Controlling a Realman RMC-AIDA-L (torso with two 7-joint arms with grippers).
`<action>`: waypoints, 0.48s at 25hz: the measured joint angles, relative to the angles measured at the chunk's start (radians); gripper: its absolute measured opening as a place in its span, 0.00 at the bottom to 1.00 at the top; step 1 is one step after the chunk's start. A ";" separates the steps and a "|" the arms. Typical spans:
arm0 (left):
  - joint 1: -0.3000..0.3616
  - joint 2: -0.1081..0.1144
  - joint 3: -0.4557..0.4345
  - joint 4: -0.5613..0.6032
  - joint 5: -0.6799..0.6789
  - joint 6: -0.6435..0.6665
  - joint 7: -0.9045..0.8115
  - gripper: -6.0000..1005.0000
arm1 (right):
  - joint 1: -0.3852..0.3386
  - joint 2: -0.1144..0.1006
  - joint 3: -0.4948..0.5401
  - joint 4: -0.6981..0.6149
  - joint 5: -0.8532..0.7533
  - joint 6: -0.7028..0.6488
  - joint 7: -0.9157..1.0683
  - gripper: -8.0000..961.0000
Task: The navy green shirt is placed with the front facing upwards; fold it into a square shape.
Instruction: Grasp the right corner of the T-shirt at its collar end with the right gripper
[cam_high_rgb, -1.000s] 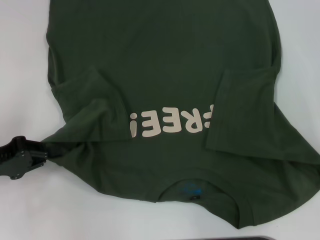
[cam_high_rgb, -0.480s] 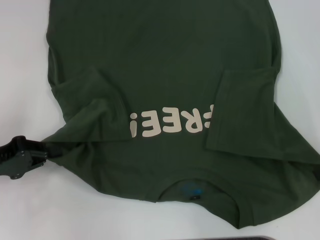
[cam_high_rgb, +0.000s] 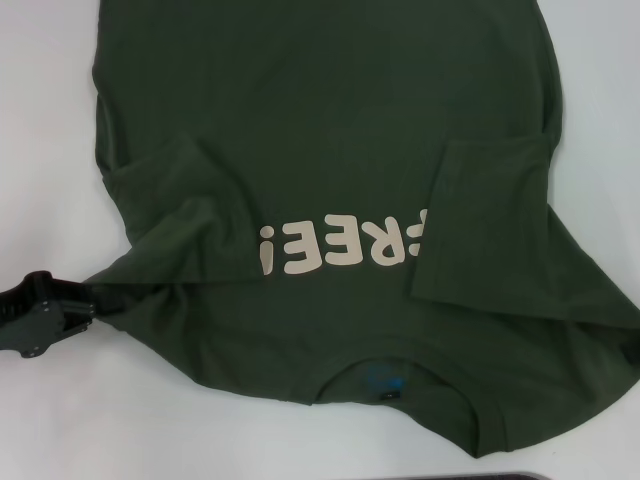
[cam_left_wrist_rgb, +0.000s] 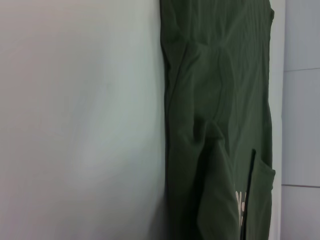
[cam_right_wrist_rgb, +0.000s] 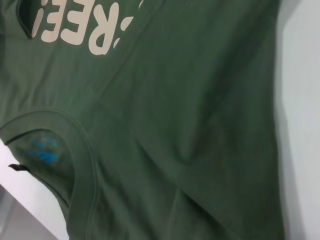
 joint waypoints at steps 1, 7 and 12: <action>0.000 0.000 0.000 0.000 0.000 0.000 0.000 0.09 | 0.002 0.000 0.000 0.005 0.000 0.001 0.000 0.86; 0.000 0.000 0.000 0.000 0.000 -0.001 0.001 0.09 | 0.007 0.000 -0.001 0.014 -0.001 0.002 0.006 0.85; 0.000 0.000 0.000 -0.001 0.000 -0.001 0.008 0.09 | 0.013 -0.003 0.007 0.045 0.004 0.006 0.005 0.85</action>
